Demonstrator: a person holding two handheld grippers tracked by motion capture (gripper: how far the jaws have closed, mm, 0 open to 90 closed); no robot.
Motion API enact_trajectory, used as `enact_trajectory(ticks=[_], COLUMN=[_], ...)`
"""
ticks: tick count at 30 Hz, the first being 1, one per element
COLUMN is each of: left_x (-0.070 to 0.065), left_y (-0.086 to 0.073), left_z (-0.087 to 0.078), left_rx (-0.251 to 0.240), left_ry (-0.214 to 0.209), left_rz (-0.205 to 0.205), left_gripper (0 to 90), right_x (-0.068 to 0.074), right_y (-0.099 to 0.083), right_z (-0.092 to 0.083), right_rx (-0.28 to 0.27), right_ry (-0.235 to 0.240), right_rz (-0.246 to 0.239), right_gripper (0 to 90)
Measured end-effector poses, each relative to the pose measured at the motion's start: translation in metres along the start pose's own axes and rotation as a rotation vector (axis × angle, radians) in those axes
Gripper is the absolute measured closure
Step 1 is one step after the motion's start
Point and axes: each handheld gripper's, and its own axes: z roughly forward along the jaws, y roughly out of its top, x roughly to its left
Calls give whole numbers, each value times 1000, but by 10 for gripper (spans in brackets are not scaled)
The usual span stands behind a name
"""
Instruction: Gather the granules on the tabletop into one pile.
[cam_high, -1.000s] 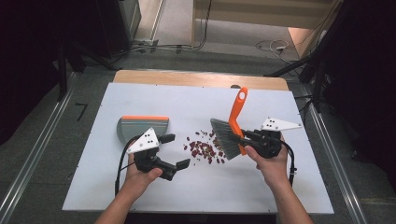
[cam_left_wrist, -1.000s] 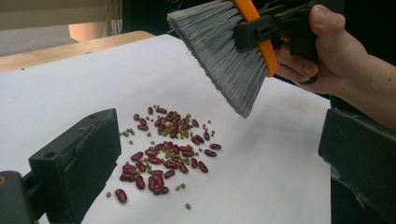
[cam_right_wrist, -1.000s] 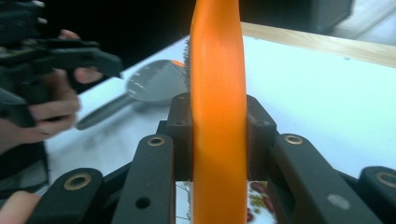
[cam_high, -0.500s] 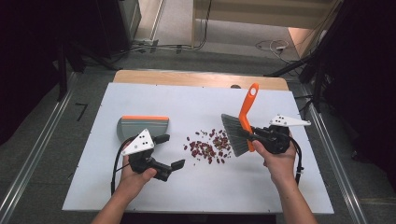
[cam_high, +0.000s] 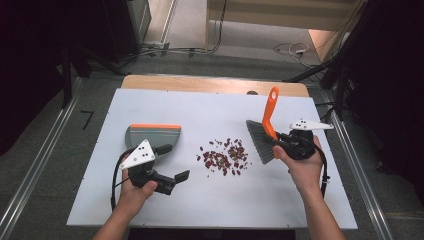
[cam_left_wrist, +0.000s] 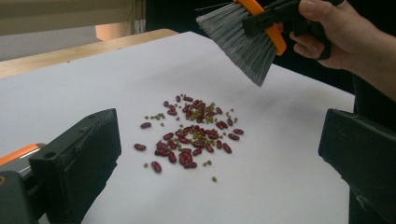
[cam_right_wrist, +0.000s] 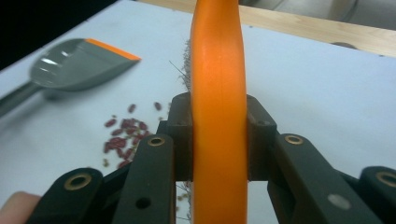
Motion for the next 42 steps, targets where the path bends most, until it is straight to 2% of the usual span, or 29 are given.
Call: enact_trajectory(ticks=[1, 7, 8, 12, 15, 18, 27, 30, 33, 34, 36, 38, 42], left_x=[1, 5, 6, 8, 8, 8, 9, 8, 8, 9, 9, 9, 9], left_y=[-1, -7, -8, -10, -12, -13, -16, -16, -17, -17, -17, -18, -18], left_z=[-2, -10, -11, -13, -12, -12, -13, -14, -14, -14, -14, -14, -15], left_rx=[-2, 8, 7, -2, 6, 6, 8, 8, 5, 3, 8, 7, 7], left_ry=[0, 29, 31, 41, 46, 45, 61, 68, 67, 68, 74, 74, 72], left_rz=[-2, -1, -4, -15, -5, -6, -10, -11, -9, -8, -3, -5, -6], left_gripper=[0, 0, 0, 0, 0, 0, 0, 0, 0, 0, 0, 0, 0], right_x=[-2, -6, -8, -10, -12, -12, -4, -4, -2, -2, 1, 2, 8], right_y=[2, 5, 7, 10, 14, 15, 26, 29, 29, 29, 26, 25, 22], right_z=[2, 13, 18, 24, 32, 36, 59, 66, 79, 79, 88, 91, 101], right_rx=[21, 79, 99, 124, 156, 174, 263, 276, 307, 307, 329, 341, 356], right_ry=[-25, -72, -94, -120, -153, -167, -257, -281, -321, -321, -371, -376, -387], right_rz=[-9, -24, -34, -42, -55, -64, -160, -164, -200, -200, -226, -230, -266], right_gripper=[684, 684, 684, 684, 683, 684, 684, 683, 684, 684, 684, 684, 684])
